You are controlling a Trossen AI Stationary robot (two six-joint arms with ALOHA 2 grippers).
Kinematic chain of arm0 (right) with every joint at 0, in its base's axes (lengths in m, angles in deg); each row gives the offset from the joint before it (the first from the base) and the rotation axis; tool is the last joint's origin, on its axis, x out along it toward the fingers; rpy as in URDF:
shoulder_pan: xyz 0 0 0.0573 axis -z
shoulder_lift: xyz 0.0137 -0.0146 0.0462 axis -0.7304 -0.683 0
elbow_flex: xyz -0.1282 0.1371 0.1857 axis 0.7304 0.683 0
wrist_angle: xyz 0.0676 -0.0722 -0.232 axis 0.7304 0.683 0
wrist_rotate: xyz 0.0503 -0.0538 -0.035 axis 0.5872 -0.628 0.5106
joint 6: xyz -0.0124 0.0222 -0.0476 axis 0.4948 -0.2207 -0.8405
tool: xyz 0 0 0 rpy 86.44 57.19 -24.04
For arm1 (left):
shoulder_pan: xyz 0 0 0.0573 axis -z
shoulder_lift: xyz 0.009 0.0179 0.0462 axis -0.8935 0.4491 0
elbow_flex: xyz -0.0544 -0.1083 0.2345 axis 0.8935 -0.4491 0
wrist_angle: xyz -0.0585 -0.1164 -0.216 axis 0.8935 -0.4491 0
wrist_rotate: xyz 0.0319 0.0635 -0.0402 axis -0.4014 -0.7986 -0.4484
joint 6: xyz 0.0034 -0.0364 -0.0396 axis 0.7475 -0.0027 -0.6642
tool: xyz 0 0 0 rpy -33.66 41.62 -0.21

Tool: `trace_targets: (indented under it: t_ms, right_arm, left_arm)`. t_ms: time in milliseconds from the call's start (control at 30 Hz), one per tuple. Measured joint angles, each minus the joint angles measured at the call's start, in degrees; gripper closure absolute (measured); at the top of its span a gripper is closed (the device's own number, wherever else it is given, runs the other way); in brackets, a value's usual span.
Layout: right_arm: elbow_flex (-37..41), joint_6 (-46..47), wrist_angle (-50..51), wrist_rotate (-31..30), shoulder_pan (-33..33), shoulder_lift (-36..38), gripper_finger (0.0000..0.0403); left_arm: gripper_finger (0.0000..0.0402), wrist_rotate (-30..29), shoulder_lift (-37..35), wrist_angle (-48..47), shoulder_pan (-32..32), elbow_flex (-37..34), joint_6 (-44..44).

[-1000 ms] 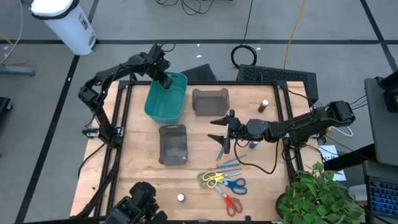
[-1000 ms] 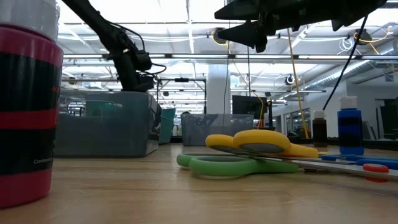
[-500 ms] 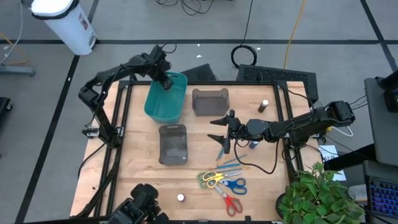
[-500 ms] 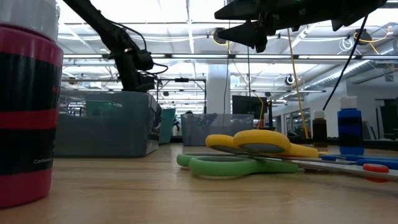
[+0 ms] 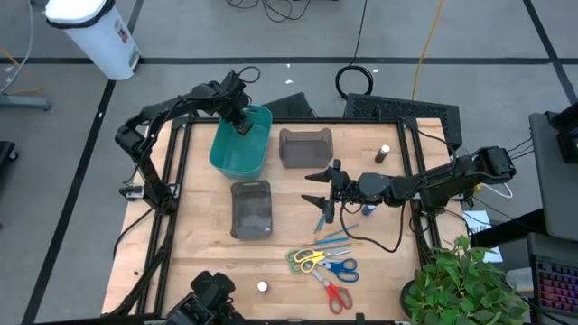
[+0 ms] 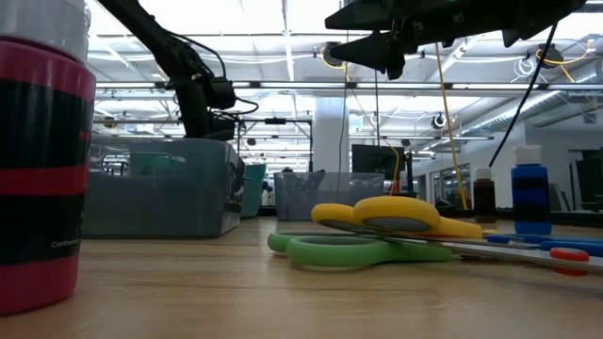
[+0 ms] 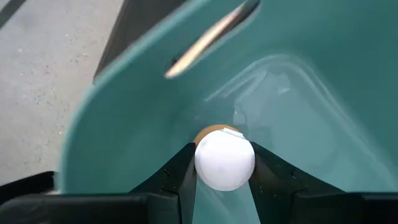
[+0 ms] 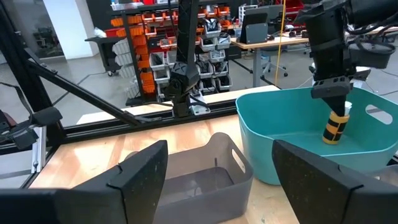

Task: Pick & Place Paint Supplies
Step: Put the yellow paint bottle into the blue bin, then put the pink paint bottle into the blue bin

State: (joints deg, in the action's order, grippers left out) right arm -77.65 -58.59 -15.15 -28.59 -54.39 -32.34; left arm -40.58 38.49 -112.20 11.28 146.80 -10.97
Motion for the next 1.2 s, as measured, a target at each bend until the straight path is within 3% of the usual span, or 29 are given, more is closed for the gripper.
trace_targets:
  t_ms: [400,800,1200]
  right_arm:
    - [0.0,0.0,0.0,0.0,0.0,0.0,0.0124]
    - [0.0,0.0,0.0,0.0,0.0,0.0,0.0124]
    - [0.0,0.0,0.1,0.0,0.0,0.0,0.0124]
  left_arm:
    - [0.0230,-2.1,-0.2,0.8,0.0,-2.1,0.3]
    - [0.0227,-2.5,-0.9,-0.3,0.0,-2.2,0.4]
    - [0.0227,-3.0,-8.9,-1.5,0.3,-2.3,0.3]
